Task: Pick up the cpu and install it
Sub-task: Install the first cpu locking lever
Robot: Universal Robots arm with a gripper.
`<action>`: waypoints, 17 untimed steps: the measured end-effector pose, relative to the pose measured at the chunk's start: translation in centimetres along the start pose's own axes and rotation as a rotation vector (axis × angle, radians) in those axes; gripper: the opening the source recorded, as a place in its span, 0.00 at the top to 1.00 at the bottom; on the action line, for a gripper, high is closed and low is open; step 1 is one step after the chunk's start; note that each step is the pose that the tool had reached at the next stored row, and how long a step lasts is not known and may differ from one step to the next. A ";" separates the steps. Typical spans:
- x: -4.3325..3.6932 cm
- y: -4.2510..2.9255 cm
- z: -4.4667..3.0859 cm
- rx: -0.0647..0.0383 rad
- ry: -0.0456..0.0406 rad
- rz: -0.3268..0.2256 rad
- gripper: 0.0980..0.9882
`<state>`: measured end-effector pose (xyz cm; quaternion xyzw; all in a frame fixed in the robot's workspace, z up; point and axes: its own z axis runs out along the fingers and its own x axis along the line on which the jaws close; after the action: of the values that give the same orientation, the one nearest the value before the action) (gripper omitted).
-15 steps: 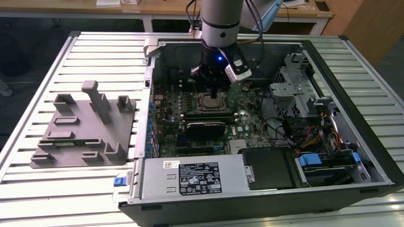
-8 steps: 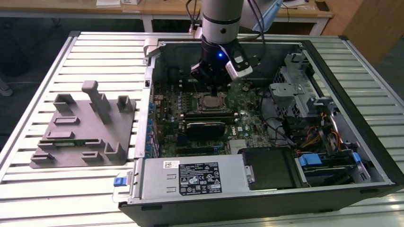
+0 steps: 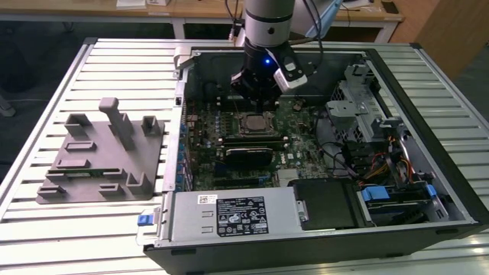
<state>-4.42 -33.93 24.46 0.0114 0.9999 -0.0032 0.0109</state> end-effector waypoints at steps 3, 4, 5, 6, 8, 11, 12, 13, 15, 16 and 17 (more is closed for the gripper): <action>-0.01 0.00 -0.32 0.000 0.0000 0.000 0.99; -0.01 0.00 -0.37 0.000 -0.0001 0.000 0.99; -0.01 0.00 -0.37 0.000 -0.0001 0.000 0.99; -0.01 0.00 -0.37 0.000 -0.0002 0.000 0.99; -0.01 0.00 -0.39 0.000 0.0000 0.000 0.99; -0.01 0.00 -0.40 0.000 0.0000 0.000 0.99; 0.00 0.00 -0.40 0.000 0.0000 0.000 0.99; 0.02 0.00 -0.41 0.000 0.0000 0.000 0.99; 0.11 0.00 -0.41 0.000 0.0000 0.000 0.99; 0.19 -0.01 -0.41 0.000 0.0000 0.000 0.99; 0.27 -0.01 -0.41 0.000 0.0000 0.000 0.99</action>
<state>-4.71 -33.94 24.86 0.0113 0.9999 -0.0032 0.0109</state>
